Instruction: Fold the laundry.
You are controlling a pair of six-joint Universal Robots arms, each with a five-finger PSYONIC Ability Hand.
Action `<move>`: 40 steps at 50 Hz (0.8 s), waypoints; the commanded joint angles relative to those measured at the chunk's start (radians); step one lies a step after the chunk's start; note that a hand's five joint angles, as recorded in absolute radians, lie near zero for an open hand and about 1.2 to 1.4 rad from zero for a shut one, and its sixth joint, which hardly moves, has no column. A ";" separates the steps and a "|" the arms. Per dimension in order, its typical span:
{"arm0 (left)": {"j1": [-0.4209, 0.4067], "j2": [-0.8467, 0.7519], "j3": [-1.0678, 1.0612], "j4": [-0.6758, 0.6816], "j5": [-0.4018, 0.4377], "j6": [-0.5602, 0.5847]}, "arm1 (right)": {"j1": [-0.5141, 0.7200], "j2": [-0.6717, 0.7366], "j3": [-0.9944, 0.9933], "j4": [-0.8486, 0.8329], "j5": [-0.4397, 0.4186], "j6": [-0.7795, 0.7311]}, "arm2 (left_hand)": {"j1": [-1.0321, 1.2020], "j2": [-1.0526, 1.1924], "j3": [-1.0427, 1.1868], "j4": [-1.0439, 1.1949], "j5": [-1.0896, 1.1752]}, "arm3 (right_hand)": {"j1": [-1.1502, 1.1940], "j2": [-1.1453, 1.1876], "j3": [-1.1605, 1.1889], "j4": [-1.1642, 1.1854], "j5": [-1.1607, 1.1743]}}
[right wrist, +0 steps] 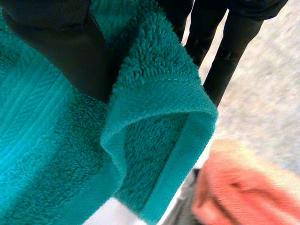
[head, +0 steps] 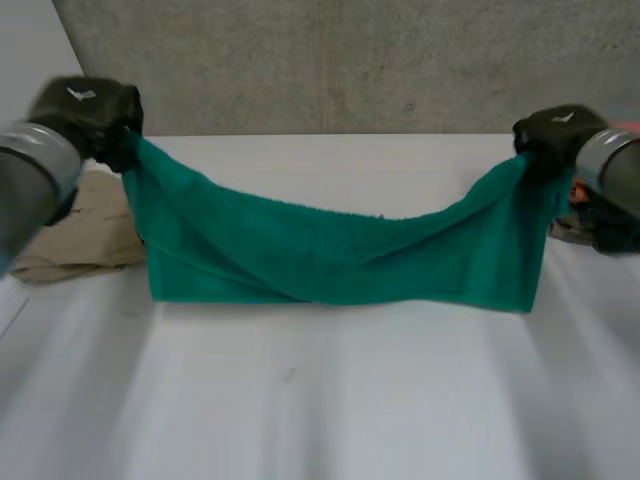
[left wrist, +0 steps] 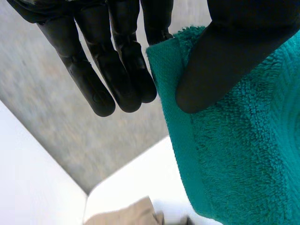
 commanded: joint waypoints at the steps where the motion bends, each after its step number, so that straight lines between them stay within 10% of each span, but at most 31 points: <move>1: -0.059 -0.357 0.224 0.003 -0.189 0.053 | 0.038 0.276 -0.167 -0.114 0.069 0.004 | 0.258 0.200 0.204 0.198 0.243 | 0.270 0.224 0.217 0.202 0.239; 9: -0.074 -0.565 0.483 -0.026 -0.294 0.049 | 0.063 0.396 -0.202 -0.428 0.157 -0.002 | 0.241 0.183 0.187 0.181 0.226 | 0.270 0.224 0.217 0.202 0.239; 12: -0.090 -0.587 0.549 -0.025 -0.256 0.024 | 0.075 0.413 -0.191 -0.545 0.172 -0.013 | -0.464 -0.522 -0.518 -0.524 -0.479 | -0.951 -0.998 -1.005 -1.020 -0.983; 15: -0.103 -0.598 0.597 -0.029 -0.211 0.021 | 0.086 0.418 -0.184 -0.617 0.193 -0.039 | -0.964 -1.021 -1.018 -1.023 -0.979 | -0.951 -0.998 -1.005 -1.020 -0.983; 40: -0.062 -0.265 0.115 0.043 -0.023 0.076 | -0.005 -0.015 0.390 -0.092 0.045 -0.068 | -0.964 -1.021 -1.018 -1.023 -0.979 | -0.584 -0.631 -0.638 -0.653 -0.616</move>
